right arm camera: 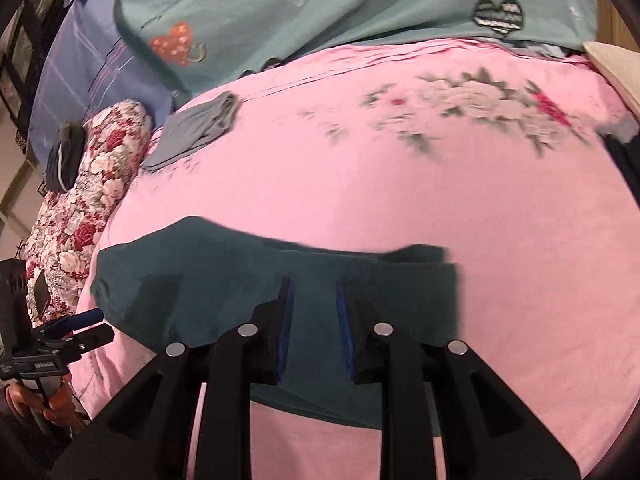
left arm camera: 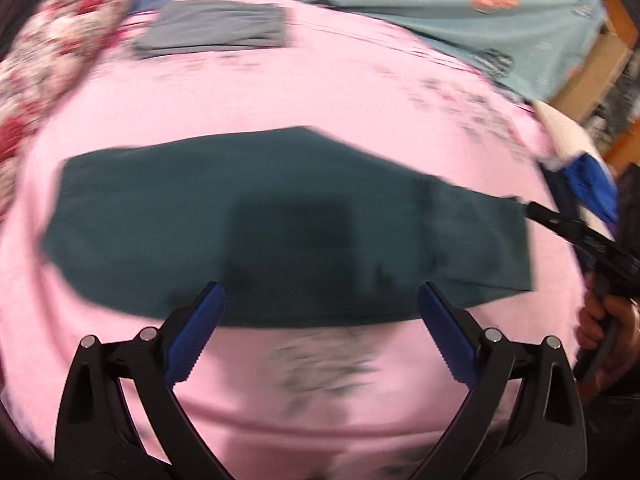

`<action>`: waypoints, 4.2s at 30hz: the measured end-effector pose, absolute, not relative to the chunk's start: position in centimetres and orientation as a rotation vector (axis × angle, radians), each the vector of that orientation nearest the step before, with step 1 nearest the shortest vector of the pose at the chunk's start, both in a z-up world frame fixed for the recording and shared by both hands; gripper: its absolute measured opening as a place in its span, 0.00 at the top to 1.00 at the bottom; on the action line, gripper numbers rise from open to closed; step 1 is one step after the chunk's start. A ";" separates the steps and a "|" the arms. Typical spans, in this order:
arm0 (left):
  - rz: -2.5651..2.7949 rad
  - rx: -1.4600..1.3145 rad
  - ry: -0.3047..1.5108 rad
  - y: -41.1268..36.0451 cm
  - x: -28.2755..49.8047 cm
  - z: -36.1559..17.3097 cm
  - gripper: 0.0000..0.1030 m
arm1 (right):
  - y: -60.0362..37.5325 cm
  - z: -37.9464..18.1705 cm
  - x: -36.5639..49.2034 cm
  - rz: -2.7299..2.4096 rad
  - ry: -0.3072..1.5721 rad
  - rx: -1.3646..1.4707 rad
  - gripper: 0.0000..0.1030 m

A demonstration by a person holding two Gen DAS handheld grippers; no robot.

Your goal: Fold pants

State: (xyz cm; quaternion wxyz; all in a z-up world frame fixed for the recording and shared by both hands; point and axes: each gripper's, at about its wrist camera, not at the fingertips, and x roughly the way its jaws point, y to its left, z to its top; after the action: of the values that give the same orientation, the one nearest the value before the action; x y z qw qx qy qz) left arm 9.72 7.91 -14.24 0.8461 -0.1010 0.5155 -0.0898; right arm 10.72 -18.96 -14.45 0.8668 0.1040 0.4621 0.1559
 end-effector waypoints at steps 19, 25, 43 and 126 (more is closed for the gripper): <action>-0.130 -0.246 1.241 -2.4 14.3 -18.9 0.93 | -21.4 -18.0 17.3 0.818 1.161 -0.211 0.89; -0.115 -0.215 1.252 -3.3 12.6 -19.0 0.93 | -22.3 -19.2 17.2 0.756 1.144 -0.218 0.82; 0.138 -0.233 1.119 10.8 7.9 -14.8 0.30 | -17.1 -15.0 11.5 0.619 1.048 0.026 0.53; -0.261 -1.104 1.269 34.2 13.0 -20.7 0.30 | 24.8 -14.6 2.8 0.597 0.690 -0.464 0.95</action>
State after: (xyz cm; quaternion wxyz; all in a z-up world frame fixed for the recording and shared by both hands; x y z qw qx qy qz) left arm 13.02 34.19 -20.73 0.6591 -0.4878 0.5606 -0.1155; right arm 2.80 24.83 -14.60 0.8720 -0.2218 0.3301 0.2855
